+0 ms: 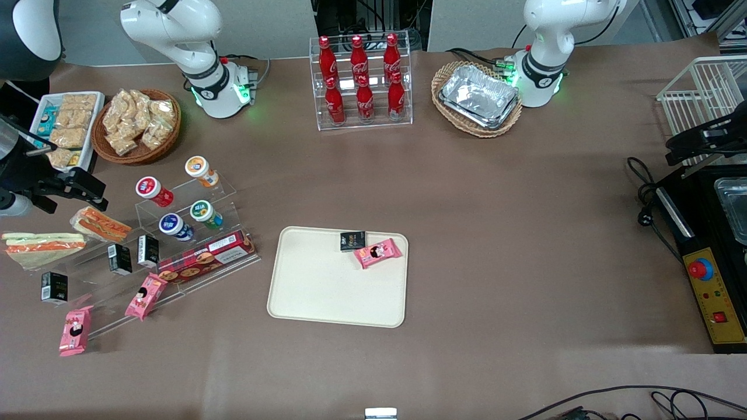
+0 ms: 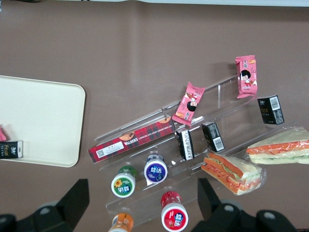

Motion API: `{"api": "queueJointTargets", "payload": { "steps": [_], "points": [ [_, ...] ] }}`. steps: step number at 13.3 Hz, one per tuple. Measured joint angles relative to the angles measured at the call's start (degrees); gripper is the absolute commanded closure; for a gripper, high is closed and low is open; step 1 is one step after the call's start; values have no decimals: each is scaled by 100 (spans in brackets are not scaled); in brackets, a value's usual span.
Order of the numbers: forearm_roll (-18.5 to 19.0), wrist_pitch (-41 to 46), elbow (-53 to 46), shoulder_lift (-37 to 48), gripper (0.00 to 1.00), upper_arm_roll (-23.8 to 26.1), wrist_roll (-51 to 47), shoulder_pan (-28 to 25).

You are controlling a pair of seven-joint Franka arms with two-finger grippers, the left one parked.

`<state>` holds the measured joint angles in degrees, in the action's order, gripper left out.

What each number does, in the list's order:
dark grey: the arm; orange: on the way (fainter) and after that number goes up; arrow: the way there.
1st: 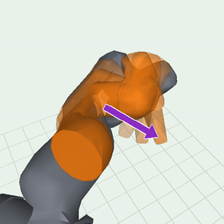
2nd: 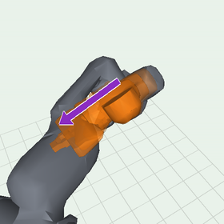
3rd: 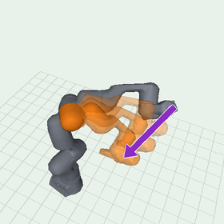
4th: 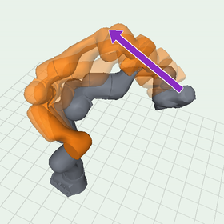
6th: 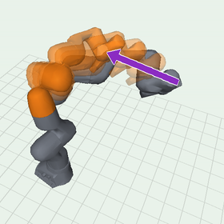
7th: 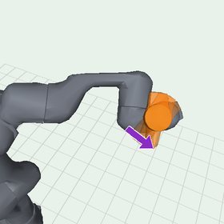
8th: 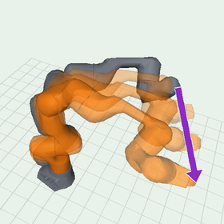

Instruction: Place sandwich on tray

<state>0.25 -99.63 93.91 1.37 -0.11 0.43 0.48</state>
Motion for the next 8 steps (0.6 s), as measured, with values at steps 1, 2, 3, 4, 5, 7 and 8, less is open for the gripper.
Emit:
{"api": "queueJointTargets", "payload": {
  "steps": [1,2,3,4,5,7,8],
  "points": [
    [0,0,-10,3,0,0,0,0],
    [0,2,-21,5,0,0,0,0],
    [0,12,-33,6,0,0,0,0],
    [0,27,-41,6,0,0,0,0],
    [0,32,-43,5,0,0,0,1],
    [0,35,-47,5,0,-16,0,13],
    [0,35,-63,5,0,-48,-2,22]
  ]
}}
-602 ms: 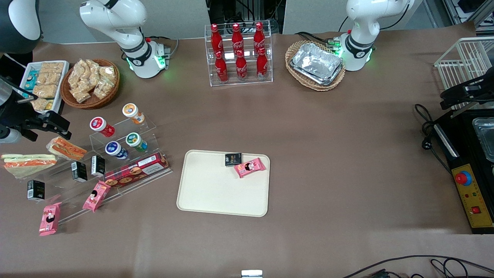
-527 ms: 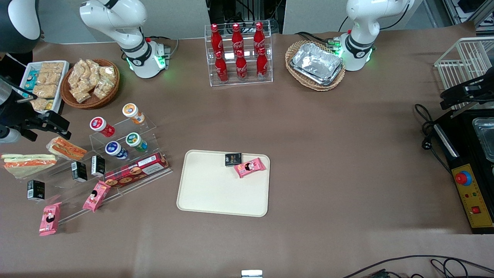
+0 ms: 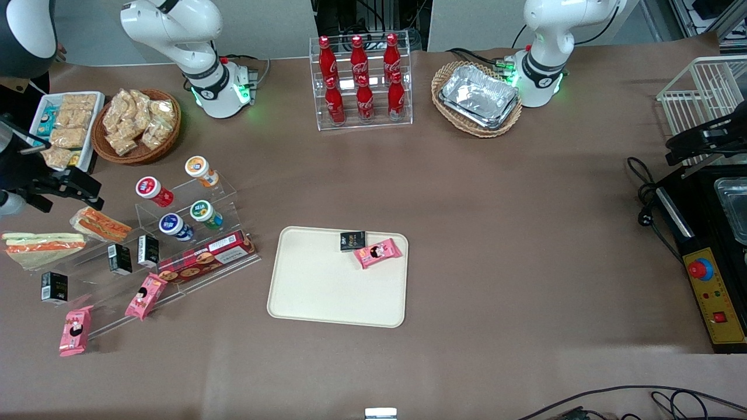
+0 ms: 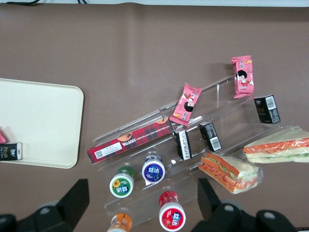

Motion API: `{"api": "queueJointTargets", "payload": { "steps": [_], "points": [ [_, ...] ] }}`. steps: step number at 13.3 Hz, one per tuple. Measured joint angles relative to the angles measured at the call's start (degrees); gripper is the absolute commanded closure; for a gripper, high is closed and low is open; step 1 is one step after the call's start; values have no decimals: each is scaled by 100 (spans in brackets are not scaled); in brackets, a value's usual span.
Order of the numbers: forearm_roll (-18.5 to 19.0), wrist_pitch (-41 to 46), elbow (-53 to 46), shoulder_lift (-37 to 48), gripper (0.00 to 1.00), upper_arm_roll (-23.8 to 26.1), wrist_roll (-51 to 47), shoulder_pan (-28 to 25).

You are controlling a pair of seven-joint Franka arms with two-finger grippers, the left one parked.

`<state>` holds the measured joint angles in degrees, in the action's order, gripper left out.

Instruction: Place sandwich on tray

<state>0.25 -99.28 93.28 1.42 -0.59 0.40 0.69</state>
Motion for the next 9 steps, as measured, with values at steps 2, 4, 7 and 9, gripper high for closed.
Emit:
{"api": "queueJointTargets", "payload": {
  "steps": [2,4,7,9],
  "points": [
    [0,0,-49,1,0,-208,-89,13],
    [-3,1,-78,1,0,-517,-470,32],
    [-4,1,-98,2,0,-905,-1174,49],
    [-6,1,-107,2,0,-1162,-1727,54]
  ]
}}
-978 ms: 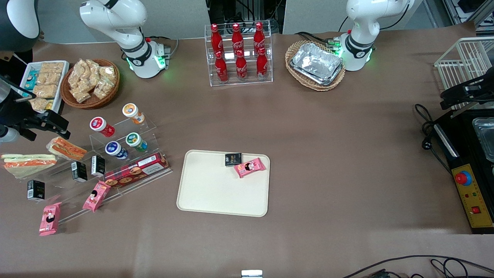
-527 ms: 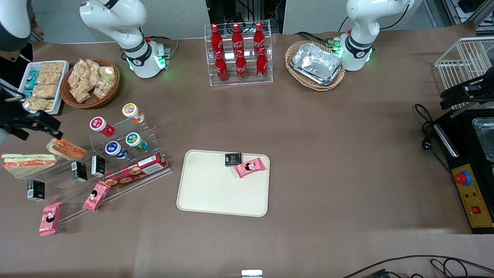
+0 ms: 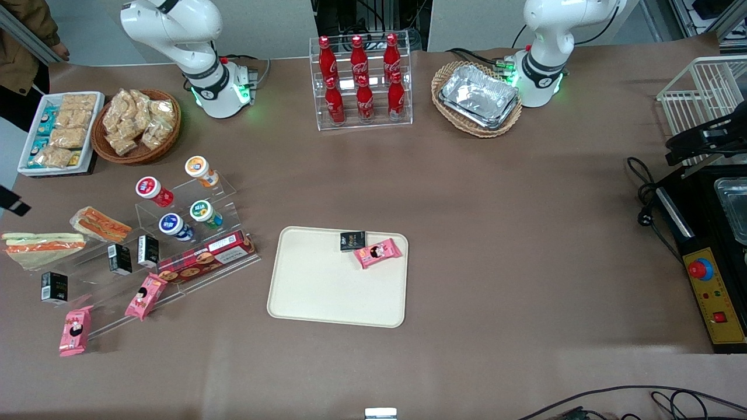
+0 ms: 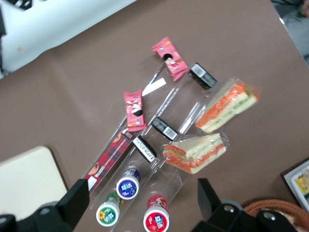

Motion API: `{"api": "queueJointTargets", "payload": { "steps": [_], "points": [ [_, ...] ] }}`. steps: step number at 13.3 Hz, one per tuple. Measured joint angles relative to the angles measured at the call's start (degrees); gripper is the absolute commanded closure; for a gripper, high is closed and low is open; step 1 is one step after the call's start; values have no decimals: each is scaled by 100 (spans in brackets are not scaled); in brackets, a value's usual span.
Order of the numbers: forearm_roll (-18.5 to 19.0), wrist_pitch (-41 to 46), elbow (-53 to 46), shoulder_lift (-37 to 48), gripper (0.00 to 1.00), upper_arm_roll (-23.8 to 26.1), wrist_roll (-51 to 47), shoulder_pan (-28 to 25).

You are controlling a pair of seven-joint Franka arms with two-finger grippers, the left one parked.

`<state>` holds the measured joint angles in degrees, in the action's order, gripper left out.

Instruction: Place sandwich on tray

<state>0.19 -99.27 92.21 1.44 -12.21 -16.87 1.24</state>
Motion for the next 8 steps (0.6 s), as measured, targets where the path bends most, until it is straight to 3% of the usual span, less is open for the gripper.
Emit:
{"api": "queueJointTargets", "payload": {
  "steps": [8],
  "points": [
    [-262,4,1,-221,0,-1067,-883,3]
  ]
}}
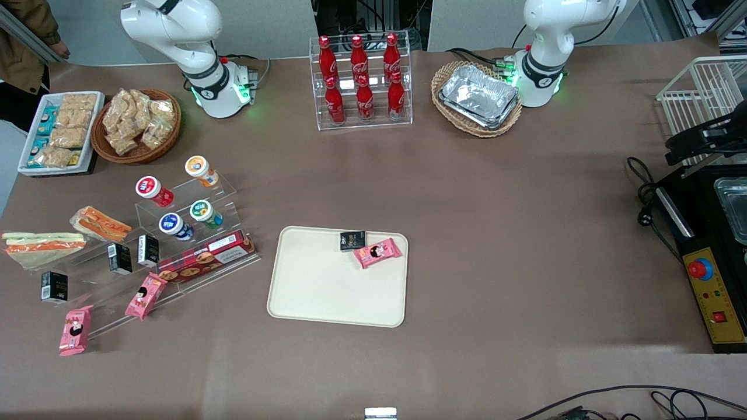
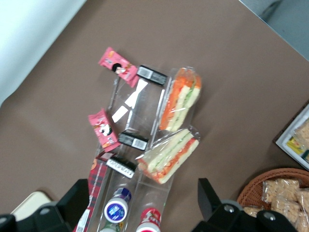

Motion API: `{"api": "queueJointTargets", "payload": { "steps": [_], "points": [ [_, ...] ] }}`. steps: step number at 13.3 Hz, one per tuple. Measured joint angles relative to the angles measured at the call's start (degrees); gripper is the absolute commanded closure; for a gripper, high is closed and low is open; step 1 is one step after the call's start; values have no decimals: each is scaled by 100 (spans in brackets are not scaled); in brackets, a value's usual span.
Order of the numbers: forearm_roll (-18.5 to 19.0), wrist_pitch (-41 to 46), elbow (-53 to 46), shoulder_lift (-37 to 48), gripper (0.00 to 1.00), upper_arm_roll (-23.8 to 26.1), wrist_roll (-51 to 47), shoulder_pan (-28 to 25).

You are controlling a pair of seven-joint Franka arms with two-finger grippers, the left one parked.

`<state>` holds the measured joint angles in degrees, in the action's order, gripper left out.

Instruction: Place sandwich on tray

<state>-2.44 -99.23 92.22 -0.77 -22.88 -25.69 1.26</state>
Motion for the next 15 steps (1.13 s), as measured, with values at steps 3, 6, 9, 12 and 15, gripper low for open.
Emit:
{"api": "queueJointTargets", "payload": {
  "steps": [3,6,9,12,15],
  "points": [
    [-9,-82,1,-337,0,-262,-18,0],
    [-10,-298,2,-651,0,-400,11,42],
    [-11,-584,7,-938,0,-557,23,118],
    [-99,-931,19,-1265,0,-646,36,218],
    [-335,-1276,21,-1551,0,-681,47,307]
  ]
}}
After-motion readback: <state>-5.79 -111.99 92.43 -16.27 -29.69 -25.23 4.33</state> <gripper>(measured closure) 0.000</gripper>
